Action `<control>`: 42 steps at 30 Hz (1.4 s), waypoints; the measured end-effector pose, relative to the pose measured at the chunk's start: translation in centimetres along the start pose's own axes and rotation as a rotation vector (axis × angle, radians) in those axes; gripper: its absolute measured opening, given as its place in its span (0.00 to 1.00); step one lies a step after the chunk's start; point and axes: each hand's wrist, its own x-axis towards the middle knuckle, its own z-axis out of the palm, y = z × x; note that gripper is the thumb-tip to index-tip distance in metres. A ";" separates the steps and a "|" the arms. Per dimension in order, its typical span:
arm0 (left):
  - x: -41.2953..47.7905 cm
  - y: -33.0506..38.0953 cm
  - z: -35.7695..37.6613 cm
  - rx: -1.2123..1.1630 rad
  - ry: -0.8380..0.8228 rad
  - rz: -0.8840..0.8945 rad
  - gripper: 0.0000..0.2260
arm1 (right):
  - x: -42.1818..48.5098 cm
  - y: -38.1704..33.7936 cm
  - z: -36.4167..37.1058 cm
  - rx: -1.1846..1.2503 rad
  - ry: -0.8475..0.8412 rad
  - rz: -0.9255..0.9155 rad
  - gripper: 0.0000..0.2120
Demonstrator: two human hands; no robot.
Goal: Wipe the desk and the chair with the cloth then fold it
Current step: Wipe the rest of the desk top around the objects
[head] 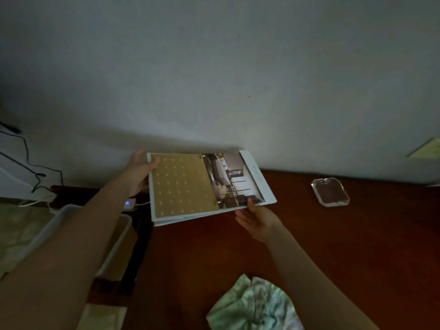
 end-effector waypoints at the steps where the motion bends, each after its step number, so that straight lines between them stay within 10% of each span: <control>1: 1.0 0.3 -0.5 0.008 -0.003 -0.020 0.26 | 0.5 0.7 0.9 0.049 0.024 0.014 0.03; 13: 9.6 -3.3 -0.9 0.324 0.008 -0.211 0.18 | 6.1 4.5 7.6 0.175 0.238 0.044 0.01; 23: 10.8 -6.2 -0.4 0.470 0.067 -0.135 0.18 | 8.3 4.0 5.8 -0.250 0.337 0.007 0.12; 35: 5.7 -5.4 6.0 0.723 0.307 0.533 0.20 | 5.9 -0.7 -4.2 -0.273 0.256 0.023 0.16; 42: 1.1 -4.5 17.4 0.568 0.053 0.608 0.18 | 3.5 -7.1 -13.7 -0.205 0.448 -0.118 0.08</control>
